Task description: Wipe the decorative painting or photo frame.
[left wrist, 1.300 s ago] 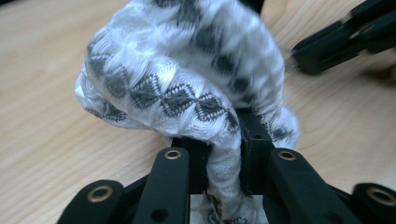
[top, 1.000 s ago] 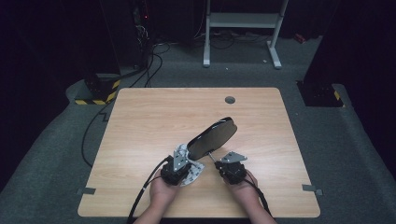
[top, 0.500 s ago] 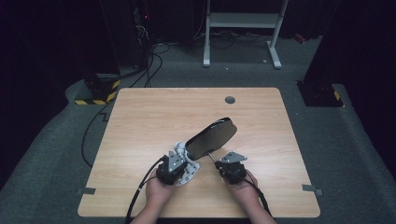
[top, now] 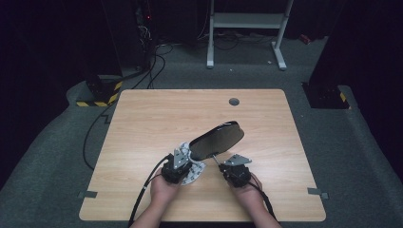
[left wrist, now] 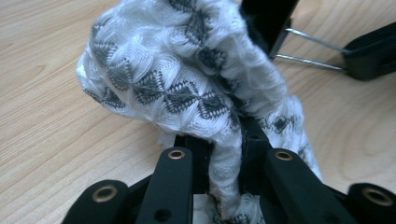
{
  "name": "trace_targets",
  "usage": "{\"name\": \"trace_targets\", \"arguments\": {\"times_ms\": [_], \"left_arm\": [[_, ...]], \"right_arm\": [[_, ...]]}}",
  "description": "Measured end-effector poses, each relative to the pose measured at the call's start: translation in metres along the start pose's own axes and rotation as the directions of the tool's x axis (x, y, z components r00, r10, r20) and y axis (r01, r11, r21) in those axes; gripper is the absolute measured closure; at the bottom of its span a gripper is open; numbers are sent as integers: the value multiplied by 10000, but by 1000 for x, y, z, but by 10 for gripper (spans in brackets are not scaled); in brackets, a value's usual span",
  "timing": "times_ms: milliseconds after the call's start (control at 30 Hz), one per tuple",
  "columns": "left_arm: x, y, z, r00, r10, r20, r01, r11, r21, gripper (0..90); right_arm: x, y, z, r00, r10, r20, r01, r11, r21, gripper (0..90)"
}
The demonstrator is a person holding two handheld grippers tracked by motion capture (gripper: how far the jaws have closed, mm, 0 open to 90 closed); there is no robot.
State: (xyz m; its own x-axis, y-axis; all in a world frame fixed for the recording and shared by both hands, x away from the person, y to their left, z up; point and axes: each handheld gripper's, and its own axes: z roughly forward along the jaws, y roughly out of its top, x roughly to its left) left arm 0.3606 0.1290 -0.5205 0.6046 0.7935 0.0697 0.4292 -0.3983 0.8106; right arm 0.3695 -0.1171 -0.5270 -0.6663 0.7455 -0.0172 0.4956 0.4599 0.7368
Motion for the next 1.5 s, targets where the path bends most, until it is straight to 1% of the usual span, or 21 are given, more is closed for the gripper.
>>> {"name": "trace_targets", "arguments": {"times_ms": [33, 67, 133, 233, 300, 400, 467, 533, 633, 667, 733, 800, 900, 1000, 1100, 1133, 1200, 1300, 1367, 1433, 1500], "left_arm": [[-1, 1, -3, 10000, -50, 60, 51, 9999, -120, 781], [-2, 2, -7, 10000, -9, 77, 10, 9997, -227, 780], [-3, 5, -14, 9998, -181, 94, 184, 9991, -390, 779], [-3, 8, -23, 9998, -210, 77, 214, 9980, -602, 777], [-3, 10, -28, 9998, -188, 18, 189, 9971, -744, 776], [-4, 14, -37, 9999, -164, 33, 166, 9939, -1090, 772], [-7, 19, -46, 10000, -12, 8, 13, 9912, -1323, 768], [-9, 23, -53, 10000, 58, -30, -62, 9875, -1577, 767], [-11, 28, -65, 10000, 79, 54, -66, 9785, -2061, 766], [-12, 30, -70, 9999, 68, 116, -40, 9738, -2274, 765], [-13, 35, -80, 9999, 72, 97, -43, 9637, -2671, 765], [-13, 39, -90, 9997, 13, 254, 65, 9521, -3058, 765], [-11, 43, -103, 9997, 18, 240, 63, 9424, -3345, 764], [-8, 44, -110, 9998, 9, 203, 62, 9368, -3497, 762], [-4, 44, -117, 9997, -68, 233, 147, 9338, -3574, 761], [-3, 45, -119, 9997, -34, 238, 117, 9336, -3581, 760], [-1, 45, -122, 9998, 38, 185, 31, 9330, -3599, 757], [5, 44, -126, 9991, 84, 418, 78, 9283, -3717, 755], [8, 42, -129, 9995, 51, 300, 64, 9286, -3711, 753], [14, 40, -132, 9998, 30, 180, 38, 9309, -3652, 749], [20, 37, -132, 10000, -20, -50, 1, 9362, -3514, 746]], "right_arm": [[0, 0, 0, 10000, -4, 9, 4, 10000, 2, 884], [0, 0, 0, 10000, -6, 7, 6, 10000, 1, 884], [0, 0, 0, 10000, -10, -3, 10, 10000, 1, 883], [0, 0, 0, 10000, -6, -18, 6, 10000, 3, 882], [0, 0, 0, 10000, -37, -4, 37, 10000, -3, 883], [0, 0, 0, 10000, -58, 6, 58, 10000, -8, 884], [0, 0, 0, 10000, -72, 6, 72, 10000, -2, 886], [1, 0, 0, 10000, -69, 22, 69, 10000, 7, 888], [2, 0, 0, 9999, -106, 71, 106, 9999, 9, 890], [2, 0, 0, 9998, -149, 90, 149, 9999, 21, 891], [2, 0, 0, 9999, -132, 64, 132, 9999, 7, 890], [2, 0, 0, 9999, -116, 53, 116, 9999, 5, 890], [2, 0, 0, 9999, -133, 65, 133, 9999, 4, 890], [2, 0, 0, 9999, -143, 85, 143, 9999, 26, 890], [2, 0, 0, 9998, -198, 83, 198, 9998, 12, 890], [3, 0, 0, 9999, -123, 83, 123, 9999, 32, 890], [2, 0, 0, 9998, -193, 77, 193, 9998, 13, 889], [2, 0, 0, 9999, -138, 44, 138, 9999, 6, 888], [2, 0, 0, 9999, -136, 43, 136, 9999, 7, 889], [2, 0, 0, 9999, -158, 53, 158, 9999, 1, 888], [2, 0, 0, 9999, -137, 42, 137, 9999, 9, 888]]}}
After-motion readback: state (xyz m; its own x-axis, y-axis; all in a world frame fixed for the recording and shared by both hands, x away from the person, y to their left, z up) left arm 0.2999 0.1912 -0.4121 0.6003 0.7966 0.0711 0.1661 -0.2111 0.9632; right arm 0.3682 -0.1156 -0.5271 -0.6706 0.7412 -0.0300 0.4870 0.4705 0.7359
